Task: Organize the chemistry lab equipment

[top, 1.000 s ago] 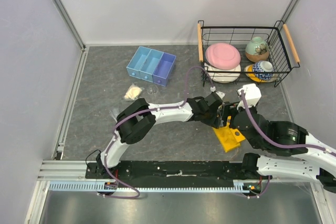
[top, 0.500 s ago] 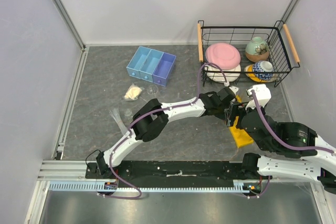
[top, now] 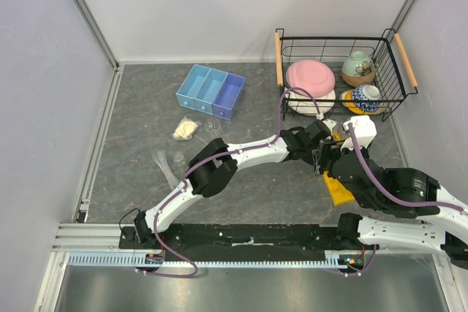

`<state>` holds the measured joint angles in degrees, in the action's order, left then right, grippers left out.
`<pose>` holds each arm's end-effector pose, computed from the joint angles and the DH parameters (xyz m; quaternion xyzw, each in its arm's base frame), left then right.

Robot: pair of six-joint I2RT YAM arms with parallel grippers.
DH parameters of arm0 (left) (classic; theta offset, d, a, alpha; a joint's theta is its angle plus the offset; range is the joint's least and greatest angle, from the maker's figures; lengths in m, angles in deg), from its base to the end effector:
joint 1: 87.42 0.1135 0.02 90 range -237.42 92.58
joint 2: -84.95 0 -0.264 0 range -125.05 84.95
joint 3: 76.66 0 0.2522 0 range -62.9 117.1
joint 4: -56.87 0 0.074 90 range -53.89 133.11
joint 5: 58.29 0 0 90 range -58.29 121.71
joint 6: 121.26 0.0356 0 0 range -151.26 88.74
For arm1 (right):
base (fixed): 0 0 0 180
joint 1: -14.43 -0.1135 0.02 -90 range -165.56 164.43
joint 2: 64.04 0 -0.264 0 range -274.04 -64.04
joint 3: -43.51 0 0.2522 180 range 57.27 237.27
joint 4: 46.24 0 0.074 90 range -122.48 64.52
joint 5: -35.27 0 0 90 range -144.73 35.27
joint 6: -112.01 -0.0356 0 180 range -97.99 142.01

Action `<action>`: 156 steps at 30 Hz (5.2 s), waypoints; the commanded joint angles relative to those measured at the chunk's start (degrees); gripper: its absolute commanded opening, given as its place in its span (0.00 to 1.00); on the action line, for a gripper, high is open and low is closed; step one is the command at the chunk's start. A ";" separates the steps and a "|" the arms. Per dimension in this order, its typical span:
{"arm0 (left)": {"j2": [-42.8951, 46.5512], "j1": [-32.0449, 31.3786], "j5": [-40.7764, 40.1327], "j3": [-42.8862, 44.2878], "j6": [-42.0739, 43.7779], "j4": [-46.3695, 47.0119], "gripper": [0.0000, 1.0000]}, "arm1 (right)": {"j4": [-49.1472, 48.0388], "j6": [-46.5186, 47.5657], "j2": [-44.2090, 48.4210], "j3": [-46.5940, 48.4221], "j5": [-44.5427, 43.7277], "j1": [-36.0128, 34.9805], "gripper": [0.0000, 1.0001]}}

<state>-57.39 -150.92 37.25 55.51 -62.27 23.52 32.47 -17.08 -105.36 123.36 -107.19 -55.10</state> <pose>0.2453 -0.4996 0.1549 0.2751 0.8758 -0.3196 0.2349 0.0587 0.0764 0.3832 -0.0340 0.8339 0.0730 0.5460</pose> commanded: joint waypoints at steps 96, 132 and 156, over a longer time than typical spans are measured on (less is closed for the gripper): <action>61.03 23.33 -10.47 -34.20 6.31 -35.16 0.67 | -24.41 18.08 -31.26 24.08 8.16 0.72 0.85; 7.26 50.41 -6.07 20.11 12.63 -32.61 0.69 | -43.59 16.32 -28.20 1.94 28.65 16.36 0.86; 6.81 50.32 -4.75 1.22 17.47 -28.84 0.52 | -45.70 14.92 -29.17 -1.30 31.90 16.45 0.85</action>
<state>-53.43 -100.45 31.85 60.95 -46.51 -5.51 -11.20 -1.06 -136.46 123.07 -75.50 -38.67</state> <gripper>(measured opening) 0.540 0.854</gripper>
